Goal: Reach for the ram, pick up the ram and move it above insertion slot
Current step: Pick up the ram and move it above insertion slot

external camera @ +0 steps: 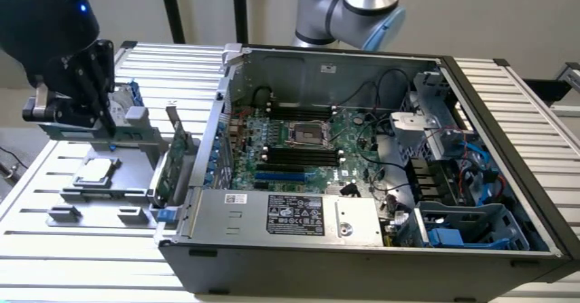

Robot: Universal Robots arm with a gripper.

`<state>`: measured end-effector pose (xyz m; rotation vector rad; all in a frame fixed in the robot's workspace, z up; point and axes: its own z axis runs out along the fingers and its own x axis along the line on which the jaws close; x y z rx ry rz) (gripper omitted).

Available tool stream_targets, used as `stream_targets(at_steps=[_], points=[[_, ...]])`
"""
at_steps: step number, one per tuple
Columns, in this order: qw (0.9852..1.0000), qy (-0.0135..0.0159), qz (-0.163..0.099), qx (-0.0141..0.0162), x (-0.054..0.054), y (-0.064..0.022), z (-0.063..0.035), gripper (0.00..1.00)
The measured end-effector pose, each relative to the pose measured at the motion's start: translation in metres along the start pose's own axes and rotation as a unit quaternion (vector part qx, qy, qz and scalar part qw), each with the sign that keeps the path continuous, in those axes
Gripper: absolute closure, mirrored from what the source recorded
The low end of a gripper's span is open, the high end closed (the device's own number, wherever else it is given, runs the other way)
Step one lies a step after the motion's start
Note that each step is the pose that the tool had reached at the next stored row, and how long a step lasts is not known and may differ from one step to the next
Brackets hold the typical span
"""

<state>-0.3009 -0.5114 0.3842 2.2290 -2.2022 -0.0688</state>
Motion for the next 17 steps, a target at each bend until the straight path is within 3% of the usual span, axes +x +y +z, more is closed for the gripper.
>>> stream_targets(at_steps=[4, 9, 17], points=[[1.0, -0.0016, 0.0, -0.0008, 0.0, -0.0178, -0.0182, 0.86], [1.0, -0.0025, 0.0, -0.0025, 0.0, -0.04, -0.0309, 0.86], [1.0, -0.0057, 0.0, -0.0033, 0.0, -0.0763, -0.0366, 0.86]])
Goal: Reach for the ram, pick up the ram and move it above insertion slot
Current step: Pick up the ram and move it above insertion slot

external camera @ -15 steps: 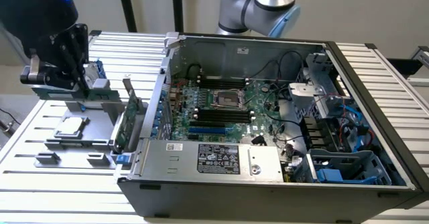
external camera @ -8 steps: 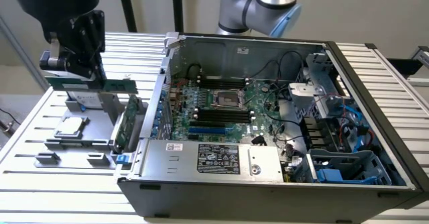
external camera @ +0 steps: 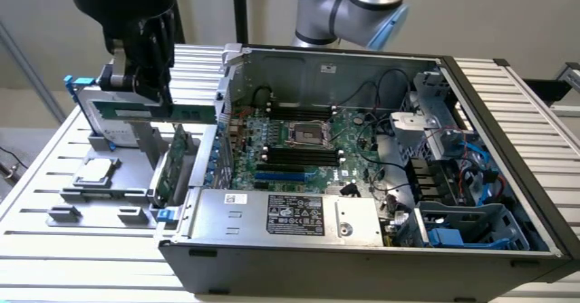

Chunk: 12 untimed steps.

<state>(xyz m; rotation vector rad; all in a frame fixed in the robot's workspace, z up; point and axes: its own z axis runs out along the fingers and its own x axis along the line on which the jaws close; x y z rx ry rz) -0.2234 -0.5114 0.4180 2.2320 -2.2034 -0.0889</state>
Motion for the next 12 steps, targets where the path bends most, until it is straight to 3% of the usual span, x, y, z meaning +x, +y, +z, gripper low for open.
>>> stream_targets(at_steps=[6, 12], points=[[1.0, -0.0003, 0.0, 0.0, -0.002, -0.0273, -0.0011, 0.86], [1.0, -0.0003, 0.0, 0.0, -0.01, -0.0501, -0.0015, 0.86]])
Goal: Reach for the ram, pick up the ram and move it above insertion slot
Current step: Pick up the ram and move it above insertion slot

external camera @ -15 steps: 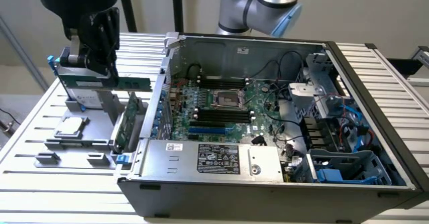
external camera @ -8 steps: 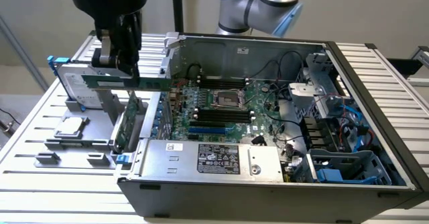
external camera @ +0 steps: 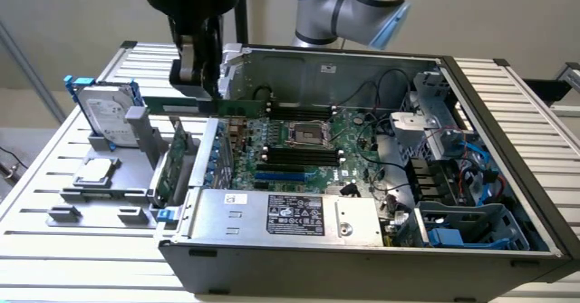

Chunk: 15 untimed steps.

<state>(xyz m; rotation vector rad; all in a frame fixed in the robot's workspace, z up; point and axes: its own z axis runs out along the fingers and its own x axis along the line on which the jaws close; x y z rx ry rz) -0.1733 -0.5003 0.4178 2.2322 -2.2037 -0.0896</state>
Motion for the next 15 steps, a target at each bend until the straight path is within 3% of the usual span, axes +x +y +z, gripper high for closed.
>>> stream_targets(at_steps=[15], points=[[1.0, 0.0, 0.0, 0.0, -0.035, -0.044, 0.0004, 0.86]])
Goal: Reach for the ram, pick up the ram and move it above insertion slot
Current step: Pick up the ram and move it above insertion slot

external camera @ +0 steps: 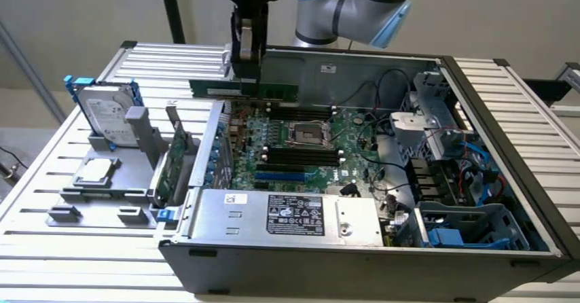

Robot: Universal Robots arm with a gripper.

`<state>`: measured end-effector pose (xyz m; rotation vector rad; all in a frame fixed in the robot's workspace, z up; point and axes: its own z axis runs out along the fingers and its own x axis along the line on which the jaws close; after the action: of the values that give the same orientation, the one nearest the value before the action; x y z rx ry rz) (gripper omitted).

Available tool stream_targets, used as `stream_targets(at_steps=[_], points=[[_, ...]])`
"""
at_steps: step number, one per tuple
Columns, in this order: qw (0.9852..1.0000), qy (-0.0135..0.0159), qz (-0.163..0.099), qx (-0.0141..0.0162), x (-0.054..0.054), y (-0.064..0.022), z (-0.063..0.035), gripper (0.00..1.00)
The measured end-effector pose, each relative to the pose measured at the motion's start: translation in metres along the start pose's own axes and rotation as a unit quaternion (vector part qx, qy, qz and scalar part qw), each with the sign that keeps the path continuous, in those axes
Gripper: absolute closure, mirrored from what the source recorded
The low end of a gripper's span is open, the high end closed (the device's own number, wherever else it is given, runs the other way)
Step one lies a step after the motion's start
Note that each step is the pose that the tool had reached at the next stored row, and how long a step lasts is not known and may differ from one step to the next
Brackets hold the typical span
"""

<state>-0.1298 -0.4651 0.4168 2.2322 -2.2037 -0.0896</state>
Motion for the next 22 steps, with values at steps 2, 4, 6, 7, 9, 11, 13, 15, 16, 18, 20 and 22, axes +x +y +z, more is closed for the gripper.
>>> stream_targets(at_steps=[2, 4, 6, 7, 9, 11, 13, 15, 16, 18, 20, 22], points=[[1.0, 0.0, 0.0, 0.0, -0.005, -0.0058, 0.0001, 0.86], [1.0, 0.0, 0.0, 0.0, -0.008, -0.0127, 0.0001, 0.86], [1.0, 0.0, 0.0, 0.0, -0.011, -0.0201, 0.0001, 0.86], [1.0, 0.0, 0.0, 0.0, -0.012, -0.0241, 0.0001, 0.86], [1.0, 0.0, 0.0, 0.0, -0.014, -0.033, 0.0003, 0.86], [1.0, 0.0, 0.0, 0.0, -0.015, -0.0411, 0.0008, 0.86], [1.0, 0.0, 0.0, 0.0, -0.017, -0.0469, 0.0022, 0.86], [1.0, 0.0, 0.0, 0.0, -0.018, -0.0509, 0.0047, 0.86], [1.0, 0.0, 0.0, 0.0, -0.018, -0.0525, 0.006, 0.86], [1.0, 0.0, 0.0, 0.0, -0.019, -0.0556, 0.009, 0.86], [1.0, 0.0, 0.0, 0.0, -0.02, -0.059, 0.0119, 0.86], [1.0, 0.0, 0.0, 0.0, -0.021, -0.0623, 0.0145, 0.86]])
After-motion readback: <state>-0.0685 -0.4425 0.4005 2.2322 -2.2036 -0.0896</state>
